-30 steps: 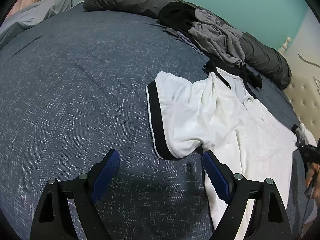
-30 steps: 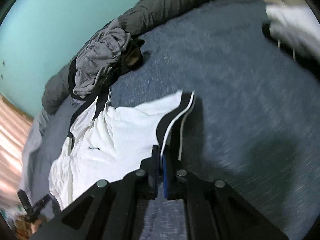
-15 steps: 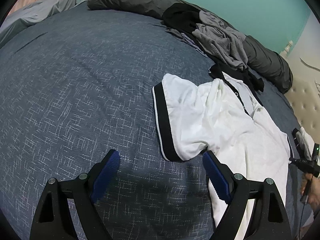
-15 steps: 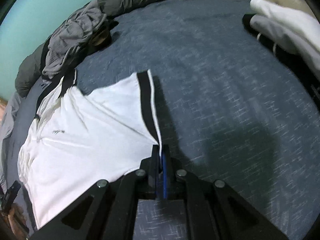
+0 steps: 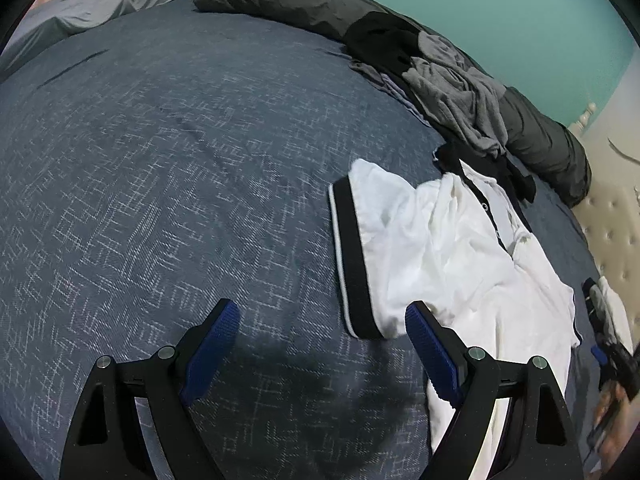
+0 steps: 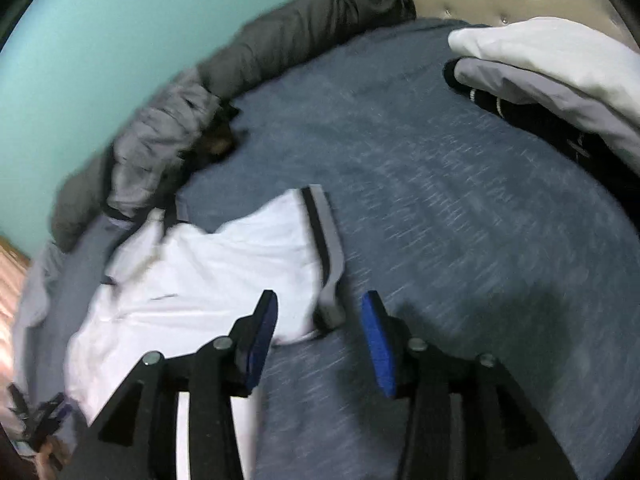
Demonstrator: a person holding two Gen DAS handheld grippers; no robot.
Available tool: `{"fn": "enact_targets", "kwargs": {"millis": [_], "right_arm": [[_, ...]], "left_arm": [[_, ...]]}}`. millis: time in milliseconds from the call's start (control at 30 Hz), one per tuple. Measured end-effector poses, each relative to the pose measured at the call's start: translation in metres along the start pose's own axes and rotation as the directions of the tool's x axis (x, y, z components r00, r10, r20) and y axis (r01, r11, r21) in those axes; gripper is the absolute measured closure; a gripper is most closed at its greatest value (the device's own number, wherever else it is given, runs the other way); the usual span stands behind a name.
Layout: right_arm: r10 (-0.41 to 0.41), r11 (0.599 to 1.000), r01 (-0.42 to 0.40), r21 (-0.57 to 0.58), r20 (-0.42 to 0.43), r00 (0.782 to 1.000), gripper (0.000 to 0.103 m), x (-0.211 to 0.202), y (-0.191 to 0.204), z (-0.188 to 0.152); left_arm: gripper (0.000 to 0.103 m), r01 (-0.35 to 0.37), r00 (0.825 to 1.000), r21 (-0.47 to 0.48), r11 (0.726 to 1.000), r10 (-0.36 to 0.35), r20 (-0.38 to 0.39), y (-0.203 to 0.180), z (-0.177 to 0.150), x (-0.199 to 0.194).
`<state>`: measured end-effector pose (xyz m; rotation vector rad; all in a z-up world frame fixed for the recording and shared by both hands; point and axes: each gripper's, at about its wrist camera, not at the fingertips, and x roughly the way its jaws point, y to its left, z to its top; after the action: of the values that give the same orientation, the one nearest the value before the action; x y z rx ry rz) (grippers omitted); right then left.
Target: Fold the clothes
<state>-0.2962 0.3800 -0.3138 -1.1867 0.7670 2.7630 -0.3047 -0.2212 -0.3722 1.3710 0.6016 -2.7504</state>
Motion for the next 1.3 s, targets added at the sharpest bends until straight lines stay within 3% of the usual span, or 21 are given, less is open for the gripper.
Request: {"fn": "enact_targets", "kwargs": {"millis": [133,300,467,567,767,933,1133,1300], "right_arm": [[0.137,0.99,-0.137,0.009,0.023,0.99,0.051,-0.016,0.025,-0.031],[0.24,0.97,-0.242,0.029,0.04,0.97,0.049,-0.021,0.045,-0.057],[0.27,0.963,-0.27,-0.002,0.015,0.963,0.049,-0.009,0.056,-0.064],[0.302,0.953,-0.302,0.006,0.015,0.953,0.049,-0.006,0.058,-0.064],[0.325,0.946,-0.325,0.004,0.013,0.945,0.049,-0.003,0.057,-0.064],[0.333,0.942,-0.333,0.033,0.014,0.943,0.049,-0.001,0.05,-0.064],[0.329,0.943,-0.33,0.043,0.029,0.944,0.049,-0.003,0.047,-0.062],[0.334,0.941,-0.335,0.046,0.024,0.942,0.049,-0.002,0.047,-0.064]], "left_arm": [[0.015,-0.022,1.0,-0.005,1.0,0.022,0.005,0.007,0.003,0.002],[0.015,-0.083,0.996,-0.004,0.997,0.084,0.026,0.015,0.005,-0.001],[0.015,-0.121,0.992,-0.003,0.993,0.121,0.024,0.017,0.01,0.005],[0.015,-0.14,0.99,0.044,0.989,0.139,0.024,0.003,0.012,0.014],[0.015,-0.097,0.995,0.103,0.99,0.095,0.026,-0.027,0.011,0.023],[0.015,-0.104,0.994,0.185,0.977,0.105,0.004,-0.047,0.004,0.036],[0.015,-0.101,0.993,0.099,0.99,0.094,0.074,-0.027,0.017,0.011],[0.015,-0.178,0.982,0.071,0.981,0.173,0.075,-0.007,0.021,0.008]]}}
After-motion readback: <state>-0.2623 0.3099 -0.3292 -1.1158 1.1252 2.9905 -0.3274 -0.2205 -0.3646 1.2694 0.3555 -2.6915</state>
